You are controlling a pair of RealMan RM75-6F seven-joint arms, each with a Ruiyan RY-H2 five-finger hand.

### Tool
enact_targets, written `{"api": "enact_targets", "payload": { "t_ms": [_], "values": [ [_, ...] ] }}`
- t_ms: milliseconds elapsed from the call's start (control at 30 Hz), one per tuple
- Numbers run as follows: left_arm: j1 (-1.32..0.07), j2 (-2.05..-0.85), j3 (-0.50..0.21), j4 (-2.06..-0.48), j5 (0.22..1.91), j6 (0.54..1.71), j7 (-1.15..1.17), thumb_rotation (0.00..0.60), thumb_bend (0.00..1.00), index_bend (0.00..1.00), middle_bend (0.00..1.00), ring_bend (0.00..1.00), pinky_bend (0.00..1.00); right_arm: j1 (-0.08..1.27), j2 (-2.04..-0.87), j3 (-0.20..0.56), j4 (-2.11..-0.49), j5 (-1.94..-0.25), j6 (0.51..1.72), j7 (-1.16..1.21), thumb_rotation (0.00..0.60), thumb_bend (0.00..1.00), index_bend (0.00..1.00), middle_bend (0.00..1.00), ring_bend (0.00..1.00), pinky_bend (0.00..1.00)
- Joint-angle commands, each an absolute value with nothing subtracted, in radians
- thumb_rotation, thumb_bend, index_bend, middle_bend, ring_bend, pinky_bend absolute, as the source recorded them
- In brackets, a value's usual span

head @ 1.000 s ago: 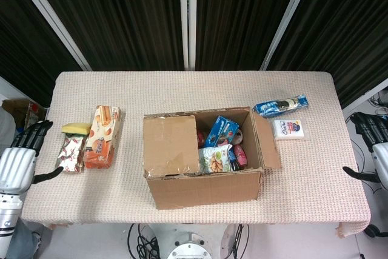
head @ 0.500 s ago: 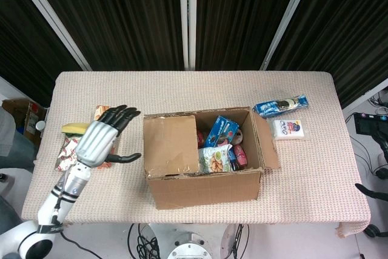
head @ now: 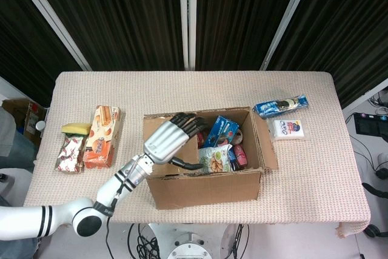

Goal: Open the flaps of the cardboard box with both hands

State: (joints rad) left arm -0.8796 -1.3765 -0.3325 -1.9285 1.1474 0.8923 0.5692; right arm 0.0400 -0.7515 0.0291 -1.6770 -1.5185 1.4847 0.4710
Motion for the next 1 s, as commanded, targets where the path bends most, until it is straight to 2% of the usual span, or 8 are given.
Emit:
{"api": "enact_targets", "payload": {
  "t_ms": [33, 300, 533, 800, 1000],
  "values": [
    [-0.934, -1.398, -0.321, -1.892, 1.198, 0.819, 0.500, 0.000, 0.00, 0.15, 0.12, 0.08, 0.15, 0.038, -0.748, 0.030, -1.672, -1.521, 1.488, 0.483, 0.600, 0.00, 0.00, 0.00, 0.00, 0.00],
    [-1.031, -1.389, -0.281, -1.814, 1.314, 0.659, 0.353, 0.000, 0.00, 0.22, 0.17, 0.09, 0.15, 0.027, -0.741, 0.030, -1.669, -1.529, 1.501, 0.510, 0.600, 0.00, 0.00, 0.00, 0.00, 0.00],
    [-1.095, -1.380, -0.261, -1.743, 1.291, 0.581, 0.314, 0.000, 0.00, 0.24, 0.19, 0.10, 0.15, 0.031, -0.743, 0.030, -1.669, -1.538, 1.495, 0.517, 0.600, 0.00, 0.00, 0.00, 0.00, 0.00],
    [-1.133, -1.330, -0.243, -1.733, 1.211, 0.576, 0.354, 0.000, 0.00, 0.28, 0.28, 0.16, 0.16, 0.037, -0.744, 0.034, -1.665, -1.537, 1.483, 0.532, 0.600, 0.00, 0.00, 0.00, 0.00, 0.00],
    [-1.155, -1.274, -0.196, -1.766, 1.127, 0.580, 0.429, 0.000, 0.00, 0.33, 0.35, 0.18, 0.16, 0.045, -0.749, 0.037, -1.659, -1.542, 1.477, 0.543, 0.600, 0.00, 0.00, 0.00, 0.00, 0.00]
  ]
}}
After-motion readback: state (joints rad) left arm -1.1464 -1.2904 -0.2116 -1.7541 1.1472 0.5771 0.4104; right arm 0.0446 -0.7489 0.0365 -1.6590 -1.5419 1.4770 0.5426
